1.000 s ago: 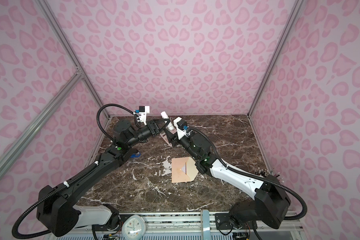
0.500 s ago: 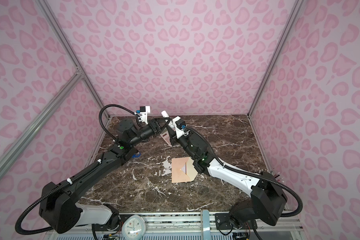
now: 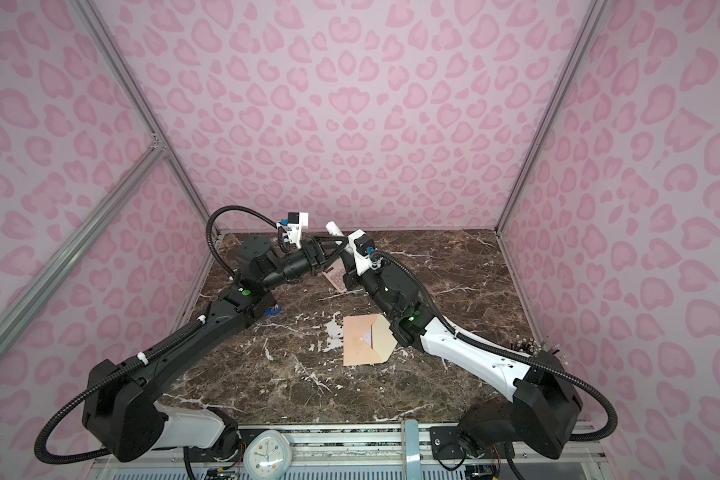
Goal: Place the letter into the envelope and seal it
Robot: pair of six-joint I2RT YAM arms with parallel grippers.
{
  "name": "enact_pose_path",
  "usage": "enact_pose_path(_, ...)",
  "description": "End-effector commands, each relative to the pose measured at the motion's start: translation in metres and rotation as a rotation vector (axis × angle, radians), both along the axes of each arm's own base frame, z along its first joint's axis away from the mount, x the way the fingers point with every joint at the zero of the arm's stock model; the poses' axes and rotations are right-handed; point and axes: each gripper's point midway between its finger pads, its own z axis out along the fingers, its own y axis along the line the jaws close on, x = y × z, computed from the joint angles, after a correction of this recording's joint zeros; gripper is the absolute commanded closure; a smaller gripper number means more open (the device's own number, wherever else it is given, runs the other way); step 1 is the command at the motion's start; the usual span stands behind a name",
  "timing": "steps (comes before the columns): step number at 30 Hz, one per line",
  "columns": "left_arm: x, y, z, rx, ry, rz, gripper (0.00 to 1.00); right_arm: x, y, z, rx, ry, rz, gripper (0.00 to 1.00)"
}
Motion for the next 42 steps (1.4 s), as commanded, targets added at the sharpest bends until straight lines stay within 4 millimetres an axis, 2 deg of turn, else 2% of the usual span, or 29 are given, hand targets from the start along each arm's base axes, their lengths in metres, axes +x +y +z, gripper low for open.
enact_pose_path(1, -0.001, 0.001, 0.005, -0.01, -0.006, -0.02, 0.45, -0.003, -0.006, -0.009, -0.011, 0.074, 0.003, 0.9)
enact_pose_path(8, 0.003, 0.004, 0.008, -0.032, -0.002, -0.016, 0.43, -0.018, -0.022, -0.024, -0.055, 0.189, 0.037, 0.9)
enact_pose_path(14, 0.006, 0.002, 0.011, -0.061, 0.006, -0.031, 0.42, -0.031, -0.032, -0.03, -0.064, 0.222, 0.062, 0.9)
enact_pose_path(19, 0.005, 0.001, 0.012, -0.064, 0.01, -0.044, 0.42, -0.031, -0.04, -0.035, -0.073, 0.256, 0.044, 0.9)
enact_pose_path(21, 0.006, 0.004, 0.006, -0.034, 0.023, -0.031, 0.42, -0.03, -0.045, -0.038, -0.089, 0.287, 0.03, 0.9)
enact_pose_path(23, 0.01, 0.013, -0.011, 0.04, 0.065, 0.013, 0.42, -0.029, -0.05, -0.043, -0.119, 0.332, 0.019, 0.89)
enact_pose_path(26, 0.014, 0.032, -0.05, 0.227, 0.141, 0.099, 0.42, -0.029, -0.057, -0.055, -0.185, 0.436, 0.005, 0.89)
enact_pose_path(30, 0.007, 0.06, -0.096, 0.553, 0.197, 0.145, 0.47, -0.032, -0.066, -0.077, -0.292, 0.632, -0.031, 0.9)
enact_pose_path(33, -0.001, 0.075, -0.126, 0.725, 0.241, 0.136, 0.53, -0.035, -0.079, -0.097, -0.34, 0.808, -0.093, 0.92)
enact_pose_path(38, -0.019, 0.078, -0.172, 0.852, 0.293, 0.068, 0.57, -0.043, -0.091, -0.119, -0.384, 1.095, -0.183, 0.92)
enact_pose_path(42, -0.033, 0.069, -0.2, 0.866, 0.333, -0.003, 0.58, -0.055, -0.091, -0.141, -0.435, 1.286, -0.21, 0.92)
